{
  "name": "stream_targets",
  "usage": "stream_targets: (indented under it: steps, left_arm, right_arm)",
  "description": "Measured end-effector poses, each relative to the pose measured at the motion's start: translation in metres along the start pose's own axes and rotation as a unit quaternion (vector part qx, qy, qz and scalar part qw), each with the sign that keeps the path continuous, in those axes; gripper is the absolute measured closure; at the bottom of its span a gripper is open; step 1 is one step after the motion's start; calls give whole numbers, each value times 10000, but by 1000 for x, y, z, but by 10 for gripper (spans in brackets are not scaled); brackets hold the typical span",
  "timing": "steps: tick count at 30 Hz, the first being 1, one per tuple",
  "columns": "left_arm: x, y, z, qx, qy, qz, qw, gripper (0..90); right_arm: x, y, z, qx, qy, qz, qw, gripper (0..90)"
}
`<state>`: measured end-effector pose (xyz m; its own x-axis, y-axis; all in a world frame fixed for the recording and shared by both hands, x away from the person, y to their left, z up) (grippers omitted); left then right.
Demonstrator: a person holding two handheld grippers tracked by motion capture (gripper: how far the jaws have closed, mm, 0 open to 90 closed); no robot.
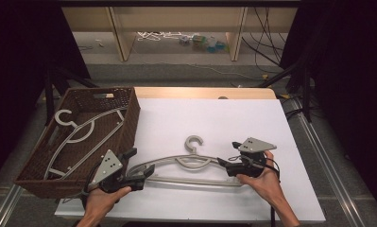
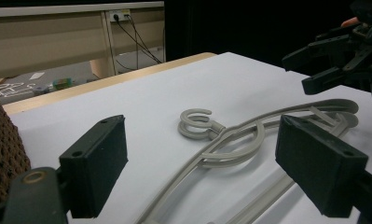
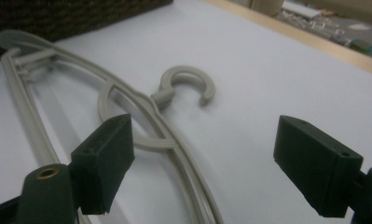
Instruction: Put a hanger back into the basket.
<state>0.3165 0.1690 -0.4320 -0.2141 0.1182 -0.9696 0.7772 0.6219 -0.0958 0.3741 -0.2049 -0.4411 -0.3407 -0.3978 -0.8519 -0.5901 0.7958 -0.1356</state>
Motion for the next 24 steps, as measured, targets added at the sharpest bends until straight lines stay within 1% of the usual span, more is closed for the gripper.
stream_targets:
  steps: [1, 2, 3, 4, 5, 6, 7, 8, 9, 10, 11, 12, 13, 14, 15, 16, 17, 18, 19, 20, 21, 22, 23, 24]
  left_arm:
    - [0, 0, 0, 13, 29, 33, 10000, 163]
    - [0, 0, 0, 15, 25, 14, 10000, 163]
    - [1, 0, 1, 34, 8, 19, 10000, 163]
    - [1, 0, 2, 56, 5, 29, 10000, 163]
    - [1, 0, 1, 38, 53, 44, 10000, 163]
    - [1, 0, 2, 78, -9, 30, 10000, 163]
    - [1, 0, 2, 74, -19, 22, 10000, 163]
    - [0, 1, 1, 21, 24, 22, 10000, 164]
    - [0, 1, 1, 19, 18, 36, 10000, 165]
    - [0, 1, 0, 10, 27, 40, 10000, 165]
    - [0, 1, 0, 3, 28, 45, 10000, 165]
    - [0, 2, 0, -4, 14, 39, 10000, 165]
    - [0, 2, 0, -5, 7, 27, 10000, 165]
    - [0, 2, 0, 4, 18, 36, 10000, 165]
    - [0, 2, 0, 21, 35, 51, 10000, 165]
    - [0, 2, 0, 31, 37, 44, 10000, 165]
    - [0, 2, 0, 32, 36, 38, 10000, 165]
    - [0, 1, 0, 34, 23, 28, 10000, 165]
    - [0, 1, 1, 41, 22, 24, 10000, 165]
    - [1, 1, 2, 68, -6, 19, 10000, 165]
    - [1, 1, 2, 68, 2, 20, 10000, 165]
    - [1, 1, 2, 70, -15, 17, 10000, 165]
    - [0, 1, 0, 38, 40, 25, 10000, 166]
    - [1, 2, 1, 76, 2, 26, 10000, 166]
  right_arm:
    - [0, 0, 5, -39, 155, -76, 9998, 214]
    - [2, 1, 12, -76, 429, -233, 9988, 269]
    - [2, 1, 12, -76, 429, -233, 9988, 269]
    - [3, 1, 16, -133, 533, -414, 9976, 291]
    - [4, 2, 21, -146, 700, -540, 9960, 292]
    - [4, 3, 26, -144, 837, -628, 9944, 322]
    - [5, 3, 29, -191, 933, -702, 9930, 347]
    - [5, 4, 31, -230, 978, -727, 9923, 363]
    - [5, 4, 36, -257, 1137, -837, 9897, 389]
    - [5, 5, 40, -226, 1070, -937, 9896, 431]
    - [5, 6, 42, -316, 1197, -982, 9874, 457]
    - [5, 8, 45, -321, 1244, -967, 9870, 463]
    - [4, 8, 47, -359, 1356, -1017, 9849, 494]
    - [4, 9, 49, -380, 1385, -1021, 9844, 510]
    - [5, 8, 52, -451, 1374, -1093, 9834, 526]
    - [5, 8, 52, -472, 1524, -1057, 9815, 546]
    - [5, 8, 54, -474, 1511, -1032, 9820, 565]
    - [5, 9, 55, -478, 1591, -991, 9811, 590]
    - [5, 9, 55, -478, 1591, -991, 9811, 590]
    - [5, 6, 55, -498, 1643, -1034, 9797, 612]
    - [5, 6, 55, -498, 1643, -1034, 9797, 612]
    - [5, 6, 57, -458, 1590, -1033, 9808, 629]
    - [5, 6, 57, -497, 1623, -1023, 9802, 651]
    - [6, 5, 58, -545, 1617, -1046, 9798, 660]
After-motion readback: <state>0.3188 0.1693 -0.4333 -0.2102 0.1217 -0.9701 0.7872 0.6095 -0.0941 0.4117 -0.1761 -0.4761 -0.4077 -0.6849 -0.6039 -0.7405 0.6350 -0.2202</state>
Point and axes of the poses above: each handheld gripper's, and its own axes: z roughly forward along the jaws, x roughly out of its underside, y roughly to its left, the point moved 2 cm from there along z, roughly forward along the jaws, and after that the axes turned 10 degrees about x, right-handed, at the moved point
